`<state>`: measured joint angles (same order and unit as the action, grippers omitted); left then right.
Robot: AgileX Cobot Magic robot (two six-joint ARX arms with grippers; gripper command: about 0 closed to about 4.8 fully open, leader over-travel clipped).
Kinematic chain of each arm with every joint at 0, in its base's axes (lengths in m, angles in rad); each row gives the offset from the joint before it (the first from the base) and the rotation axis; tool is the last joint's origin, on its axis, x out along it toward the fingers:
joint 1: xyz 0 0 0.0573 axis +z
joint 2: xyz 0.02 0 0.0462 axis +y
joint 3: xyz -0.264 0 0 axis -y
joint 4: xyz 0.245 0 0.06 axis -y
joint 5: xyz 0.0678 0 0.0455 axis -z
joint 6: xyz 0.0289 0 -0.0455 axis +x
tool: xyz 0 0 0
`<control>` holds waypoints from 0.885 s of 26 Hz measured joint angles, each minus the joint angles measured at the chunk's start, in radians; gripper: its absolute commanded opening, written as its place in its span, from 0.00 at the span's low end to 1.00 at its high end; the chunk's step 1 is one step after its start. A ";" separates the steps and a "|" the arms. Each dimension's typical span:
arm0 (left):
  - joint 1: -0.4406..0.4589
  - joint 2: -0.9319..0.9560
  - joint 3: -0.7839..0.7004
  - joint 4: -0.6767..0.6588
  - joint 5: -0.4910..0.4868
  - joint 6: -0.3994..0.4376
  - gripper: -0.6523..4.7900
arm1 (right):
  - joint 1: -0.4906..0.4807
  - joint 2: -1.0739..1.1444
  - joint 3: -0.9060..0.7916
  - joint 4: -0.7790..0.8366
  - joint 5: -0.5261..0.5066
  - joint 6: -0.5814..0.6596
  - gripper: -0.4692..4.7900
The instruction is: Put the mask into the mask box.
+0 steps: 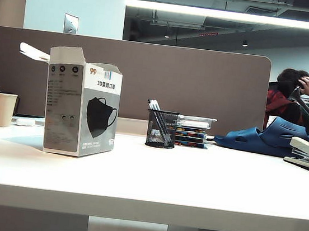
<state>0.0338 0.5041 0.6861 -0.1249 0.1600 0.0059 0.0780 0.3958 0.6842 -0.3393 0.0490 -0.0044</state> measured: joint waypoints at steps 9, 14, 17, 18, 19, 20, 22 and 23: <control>-0.036 -0.218 -0.128 -0.072 0.001 0.001 0.11 | 0.000 -0.106 -0.085 0.011 -0.018 0.023 0.07; -0.035 -0.404 -0.225 -0.088 -0.004 0.005 0.11 | 0.001 -0.231 -0.200 0.011 -0.047 0.031 0.07; -0.035 -0.507 -0.281 -0.111 -0.004 0.005 0.11 | 0.000 -0.327 -0.272 0.010 -0.049 0.037 0.07; -0.035 -0.501 -0.281 -0.118 -0.008 0.005 0.11 | 0.000 -0.342 -0.281 0.013 -0.050 0.043 0.07; -0.034 -0.500 -0.283 -0.128 -0.011 0.005 0.11 | 0.002 -0.360 -0.294 0.014 -0.050 0.051 0.07; -0.034 -0.503 -0.293 -0.126 -0.010 0.005 0.11 | 0.001 -0.376 -0.306 0.013 -0.049 0.056 0.07; -0.034 -0.503 -0.327 -0.114 -0.013 0.006 0.11 | 0.001 -0.391 -0.355 0.037 -0.050 0.061 0.07; -0.034 -0.502 -0.364 -0.083 -0.022 0.007 0.11 | 0.001 -0.391 -0.380 0.037 -0.048 0.063 0.07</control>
<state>-0.0006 0.0017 0.3222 -0.2077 0.1379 0.0132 0.0792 0.0051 0.3046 -0.3019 0.0006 0.0586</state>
